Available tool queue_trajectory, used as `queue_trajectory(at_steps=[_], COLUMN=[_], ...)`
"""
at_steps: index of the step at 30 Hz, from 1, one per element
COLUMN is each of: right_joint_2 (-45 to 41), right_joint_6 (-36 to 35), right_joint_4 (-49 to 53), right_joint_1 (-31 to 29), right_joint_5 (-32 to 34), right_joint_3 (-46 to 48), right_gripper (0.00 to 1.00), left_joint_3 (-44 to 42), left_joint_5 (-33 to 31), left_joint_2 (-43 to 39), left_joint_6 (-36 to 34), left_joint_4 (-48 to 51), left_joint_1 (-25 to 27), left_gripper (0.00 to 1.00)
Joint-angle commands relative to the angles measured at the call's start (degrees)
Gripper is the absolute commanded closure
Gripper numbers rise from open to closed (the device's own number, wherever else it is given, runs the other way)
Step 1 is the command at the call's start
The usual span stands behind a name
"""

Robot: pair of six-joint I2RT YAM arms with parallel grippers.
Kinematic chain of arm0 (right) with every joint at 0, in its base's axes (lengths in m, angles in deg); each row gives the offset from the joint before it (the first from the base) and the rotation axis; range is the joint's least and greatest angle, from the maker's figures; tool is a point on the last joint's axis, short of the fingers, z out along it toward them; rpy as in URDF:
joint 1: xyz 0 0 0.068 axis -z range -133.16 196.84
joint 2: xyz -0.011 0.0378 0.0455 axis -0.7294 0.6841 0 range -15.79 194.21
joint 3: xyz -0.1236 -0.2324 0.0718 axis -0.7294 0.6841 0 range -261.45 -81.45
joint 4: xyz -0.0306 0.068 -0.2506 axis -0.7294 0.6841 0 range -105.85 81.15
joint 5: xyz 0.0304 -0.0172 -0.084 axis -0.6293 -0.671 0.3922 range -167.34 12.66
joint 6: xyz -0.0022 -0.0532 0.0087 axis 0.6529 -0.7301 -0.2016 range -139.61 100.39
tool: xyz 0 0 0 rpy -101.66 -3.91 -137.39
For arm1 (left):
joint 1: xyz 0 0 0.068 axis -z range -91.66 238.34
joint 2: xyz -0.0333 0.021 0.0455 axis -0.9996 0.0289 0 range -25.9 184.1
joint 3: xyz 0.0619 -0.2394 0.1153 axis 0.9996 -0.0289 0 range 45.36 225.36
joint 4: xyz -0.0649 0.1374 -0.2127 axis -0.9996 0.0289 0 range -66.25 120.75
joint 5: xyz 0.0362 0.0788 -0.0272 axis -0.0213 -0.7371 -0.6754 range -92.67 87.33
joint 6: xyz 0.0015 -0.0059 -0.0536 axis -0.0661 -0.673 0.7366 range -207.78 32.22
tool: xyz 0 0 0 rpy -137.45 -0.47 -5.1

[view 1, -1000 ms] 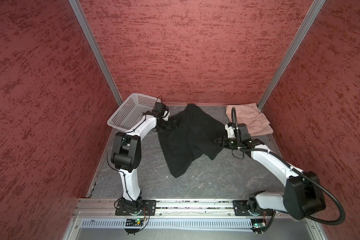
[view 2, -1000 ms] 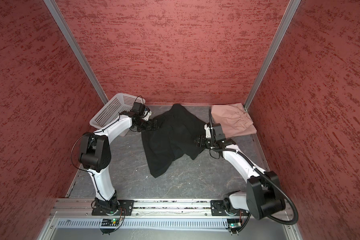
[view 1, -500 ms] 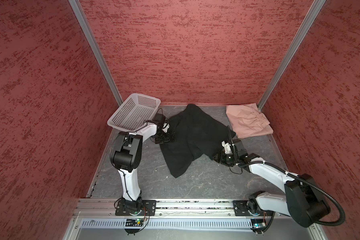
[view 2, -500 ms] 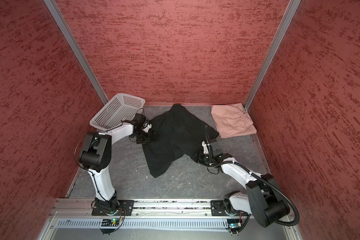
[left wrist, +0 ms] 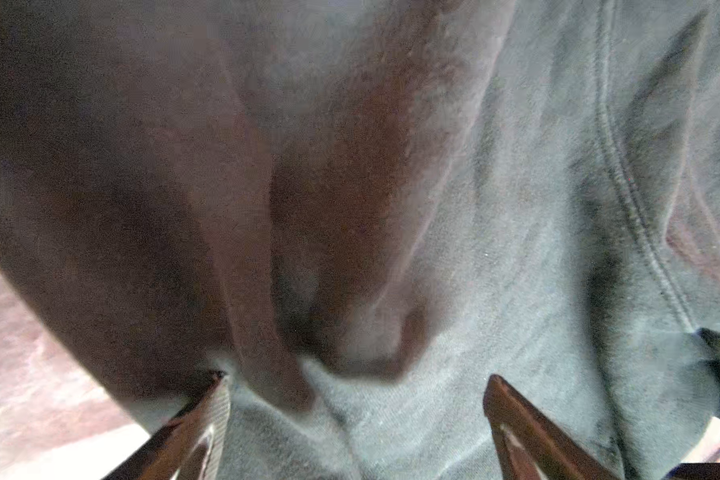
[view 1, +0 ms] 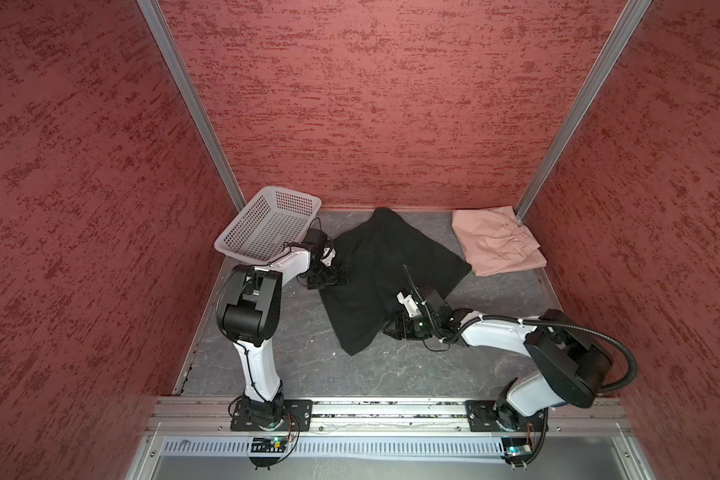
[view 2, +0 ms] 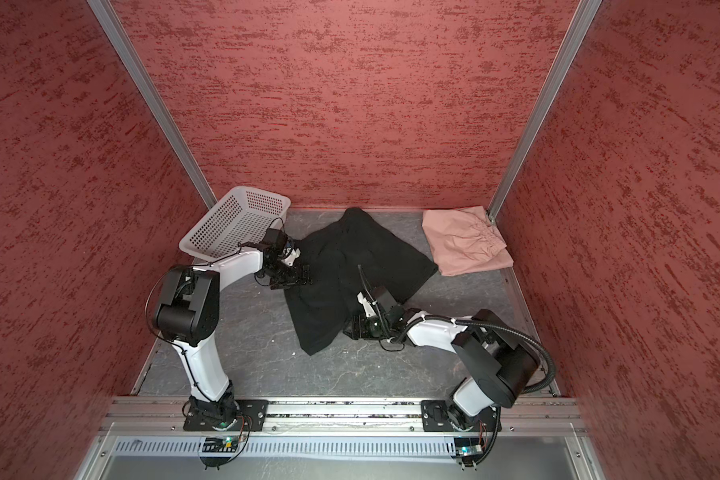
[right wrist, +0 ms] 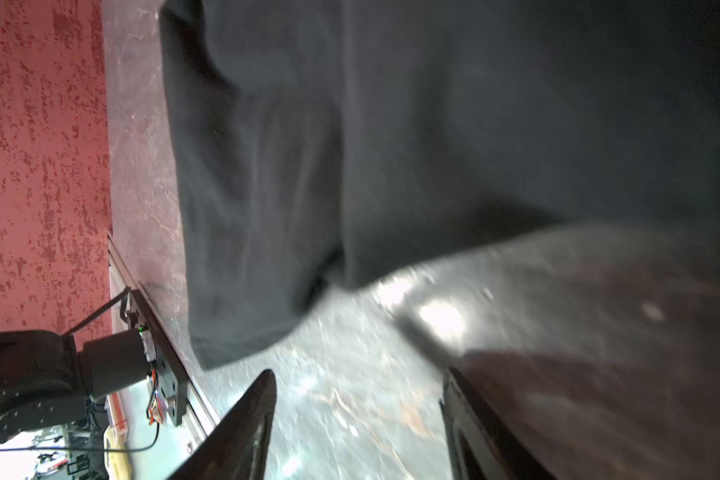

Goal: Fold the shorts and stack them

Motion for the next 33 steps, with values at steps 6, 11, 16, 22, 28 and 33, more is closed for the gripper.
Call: queue_trajectory(at_steps=[6,11,16,22,28,33], right_joint_2=[2.6,6.6,11.5,7.9,7.3,6.0], right_joint_6=[5.9,6.8,1.6,-1.3,-4.0,-5.2], right_joint_4=[-1.2,1.1,16.2,37.2,62.1,63.6], right_joint_1=[-0.3,-0.2,-0.6,-0.7,-0.7,-0.7], right_joint_5=[10.1,13.0,12.0,9.6,7.6,4.2], right_joint_3=[-4.5,-8.4,-18.8,-25.7,-34.7,-36.8], right_gripper=[0.36,0.49,0.81,1.0,1.0,0.46], left_joint_3=[-3.7,-5.0,-6.0,-5.7,-4.6,-3.7], left_joint_5=[1.0,1.7,1.5,0.2,-0.5,0.5], left_joint_2=[-2.4,-2.6,-3.3,-4.2,-4.5,-3.8], left_joint_6=[0.8,1.4,1.1,-0.3,-1.4,-1.8], left_joint_4=[-1.5,-1.9,-1.8,0.9,2.4,2.5], left_joint_1=[-0.8,-0.6,-0.3,-0.2,-0.4,-0.8], left_gripper=[0.05,0.05,0.05,0.05,0.05,0.05])
